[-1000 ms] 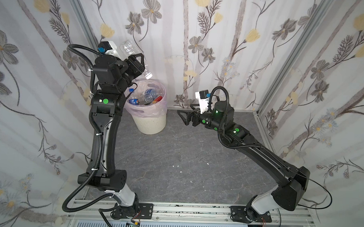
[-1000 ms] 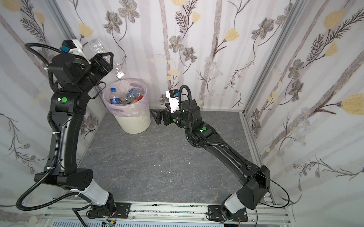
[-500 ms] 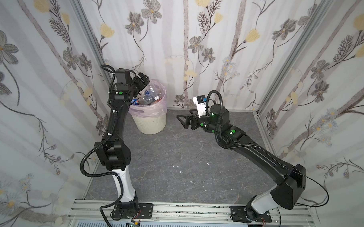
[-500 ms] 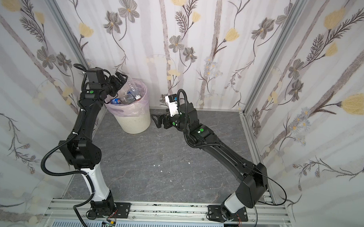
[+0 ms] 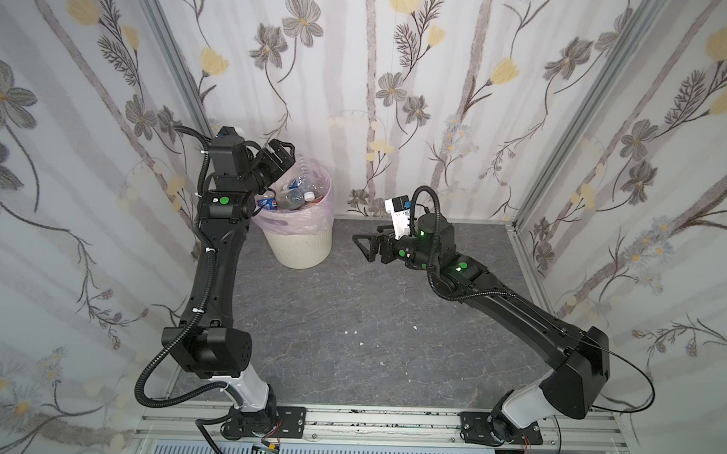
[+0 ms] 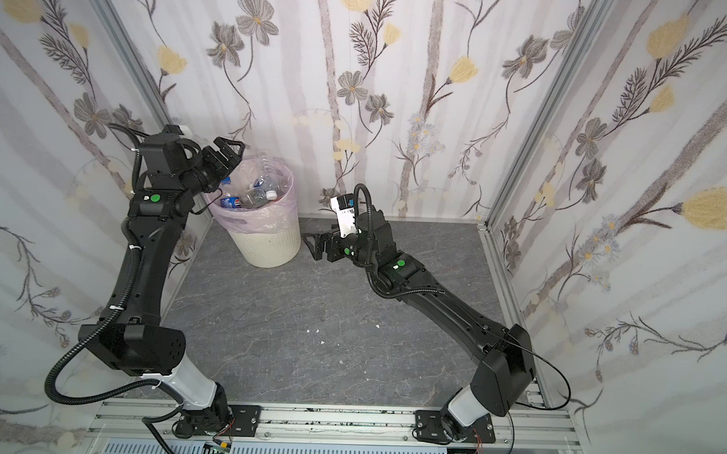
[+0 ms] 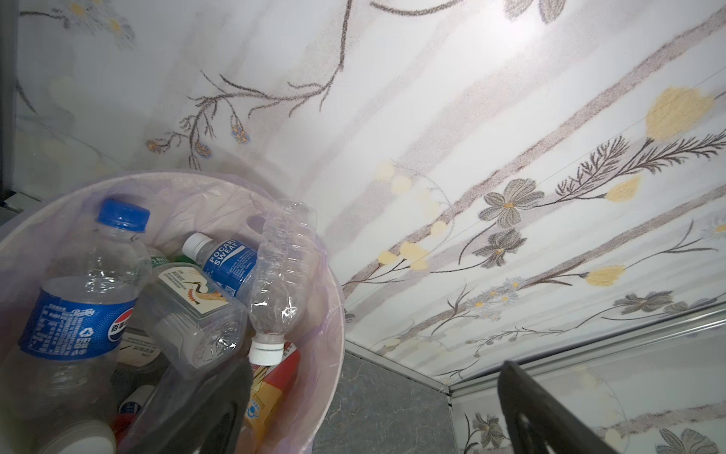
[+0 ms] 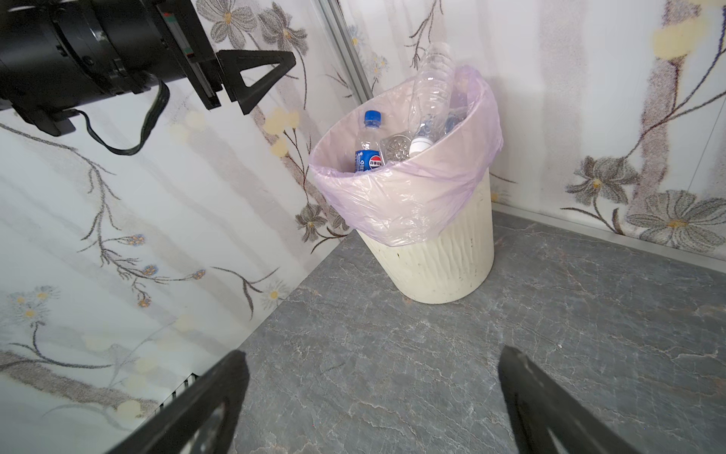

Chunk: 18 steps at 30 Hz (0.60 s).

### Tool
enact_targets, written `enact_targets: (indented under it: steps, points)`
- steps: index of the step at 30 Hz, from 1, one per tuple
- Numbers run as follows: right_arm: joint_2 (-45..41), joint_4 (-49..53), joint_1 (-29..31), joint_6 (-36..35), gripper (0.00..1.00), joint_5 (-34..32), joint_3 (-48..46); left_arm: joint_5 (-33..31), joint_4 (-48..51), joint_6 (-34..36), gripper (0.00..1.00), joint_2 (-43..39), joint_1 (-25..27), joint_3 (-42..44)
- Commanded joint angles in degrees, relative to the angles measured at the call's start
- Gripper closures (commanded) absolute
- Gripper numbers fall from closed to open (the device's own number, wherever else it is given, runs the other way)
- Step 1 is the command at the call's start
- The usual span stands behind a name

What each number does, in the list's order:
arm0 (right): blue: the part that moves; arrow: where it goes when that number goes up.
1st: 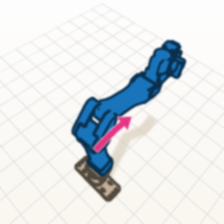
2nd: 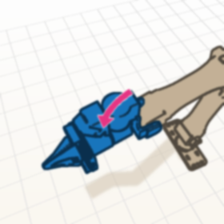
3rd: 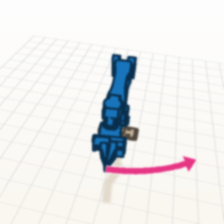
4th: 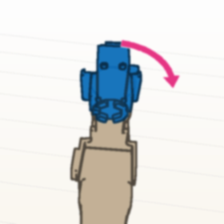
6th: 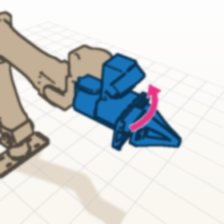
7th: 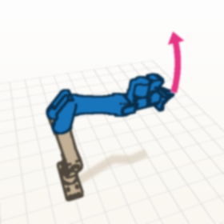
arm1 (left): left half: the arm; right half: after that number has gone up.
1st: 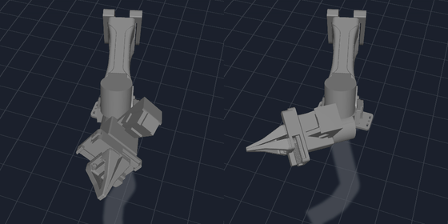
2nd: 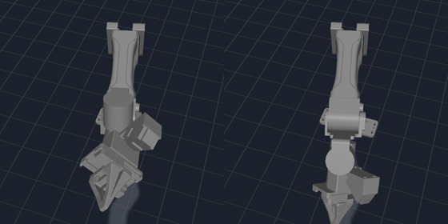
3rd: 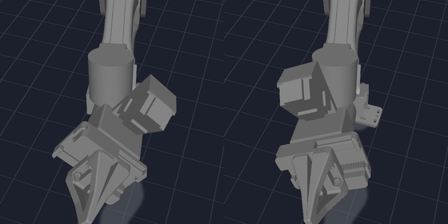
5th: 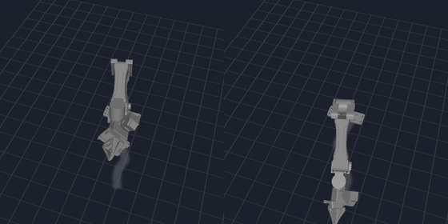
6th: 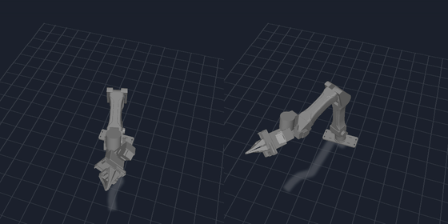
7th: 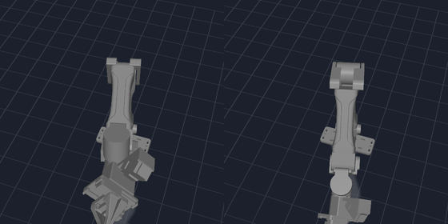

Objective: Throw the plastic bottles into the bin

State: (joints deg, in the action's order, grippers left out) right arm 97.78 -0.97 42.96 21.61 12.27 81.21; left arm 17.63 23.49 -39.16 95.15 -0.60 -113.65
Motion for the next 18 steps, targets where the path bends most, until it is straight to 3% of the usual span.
enact_targets:
  steps: [1, 12, 18]
  points:
    - [-0.5, -2.2, 0.0, 0.5, 0.00, 0.1, -0.5, -0.4, -1.2, 0.8, 0.00, 0.1, 0.6, 0.2]
    - [-2.6, -2.2, -0.1, 1.1, 0.00, -1.2, -4.1, 0.3, -1.3, 4.3, 0.00, 0.2, 3.8, 0.0]
    - [-5.9, -1.8, -0.2, 0.6, 0.00, -5.5, -7.5, -3.3, -1.6, 11.3, 0.00, -3.1, 9.9, 5.6]
